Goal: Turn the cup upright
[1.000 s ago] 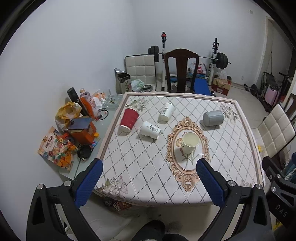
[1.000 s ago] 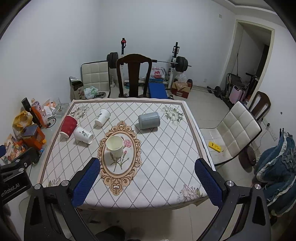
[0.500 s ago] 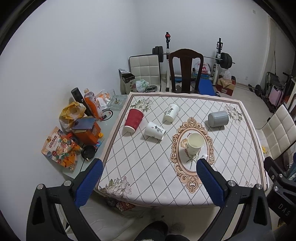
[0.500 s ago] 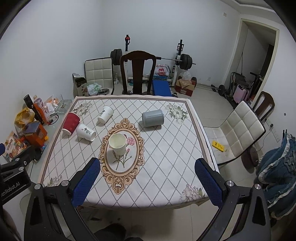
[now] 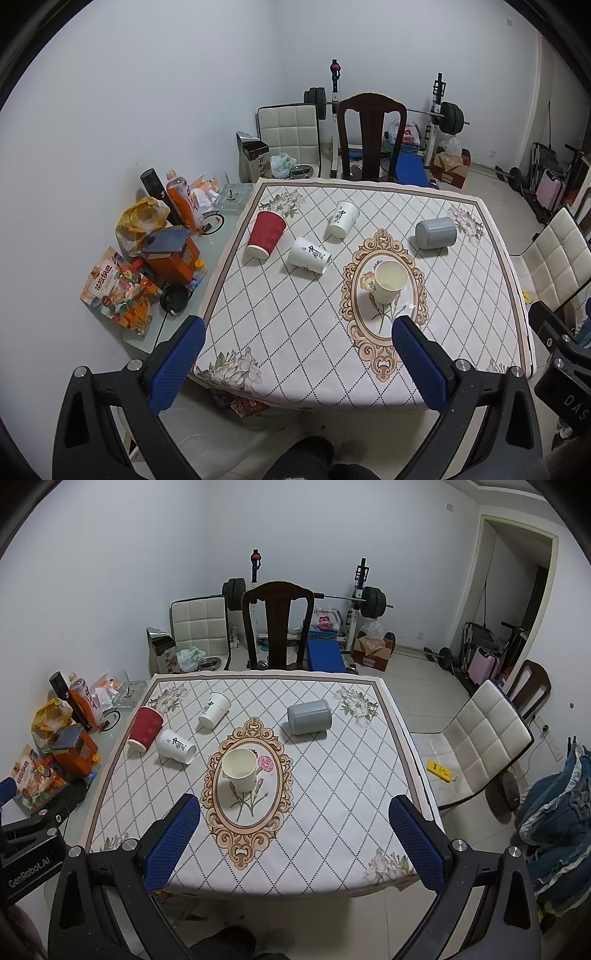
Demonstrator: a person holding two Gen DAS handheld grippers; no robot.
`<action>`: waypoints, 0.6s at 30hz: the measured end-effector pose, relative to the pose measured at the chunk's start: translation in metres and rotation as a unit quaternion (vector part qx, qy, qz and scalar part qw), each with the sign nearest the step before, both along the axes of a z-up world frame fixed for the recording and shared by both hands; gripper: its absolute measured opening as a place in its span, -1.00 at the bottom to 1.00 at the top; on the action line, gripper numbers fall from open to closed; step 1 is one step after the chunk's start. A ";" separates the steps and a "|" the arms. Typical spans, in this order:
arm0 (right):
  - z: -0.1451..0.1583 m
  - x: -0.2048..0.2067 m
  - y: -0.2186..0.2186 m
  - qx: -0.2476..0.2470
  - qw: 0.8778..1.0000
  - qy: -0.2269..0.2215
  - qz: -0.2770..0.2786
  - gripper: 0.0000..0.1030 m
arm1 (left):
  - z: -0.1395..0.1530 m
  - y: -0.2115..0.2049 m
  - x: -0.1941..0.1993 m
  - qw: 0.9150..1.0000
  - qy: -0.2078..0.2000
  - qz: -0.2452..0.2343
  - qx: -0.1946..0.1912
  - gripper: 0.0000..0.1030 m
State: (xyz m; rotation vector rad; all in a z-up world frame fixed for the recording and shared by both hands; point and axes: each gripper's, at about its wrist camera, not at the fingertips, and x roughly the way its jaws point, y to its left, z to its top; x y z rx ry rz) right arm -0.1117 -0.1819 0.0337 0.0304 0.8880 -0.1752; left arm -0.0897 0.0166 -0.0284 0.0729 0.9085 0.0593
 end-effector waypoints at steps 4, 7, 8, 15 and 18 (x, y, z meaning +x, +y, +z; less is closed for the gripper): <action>0.000 0.000 0.003 0.000 1.000 0.001 0.001 1.00 | 0.000 0.000 0.000 1.000 0.000 0.000 -0.001 1.00; 0.000 -0.001 0.004 0.001 1.000 0.002 0.002 1.00 | 0.000 0.001 0.000 1.000 0.001 0.000 -0.002 1.00; -0.001 -0.001 0.005 0.001 1.000 0.003 0.002 1.00 | -0.001 0.000 -0.001 1.000 0.001 -0.001 -0.001 1.00; -0.004 -0.006 0.009 0.004 1.000 0.006 -0.001 1.00 | -0.003 -0.001 -0.005 1.000 0.002 -0.004 -0.001 1.00; -0.005 -0.009 0.008 0.006 1.000 0.007 -0.002 1.00 | -0.003 -0.001 -0.007 1.000 0.003 -0.004 -0.001 1.00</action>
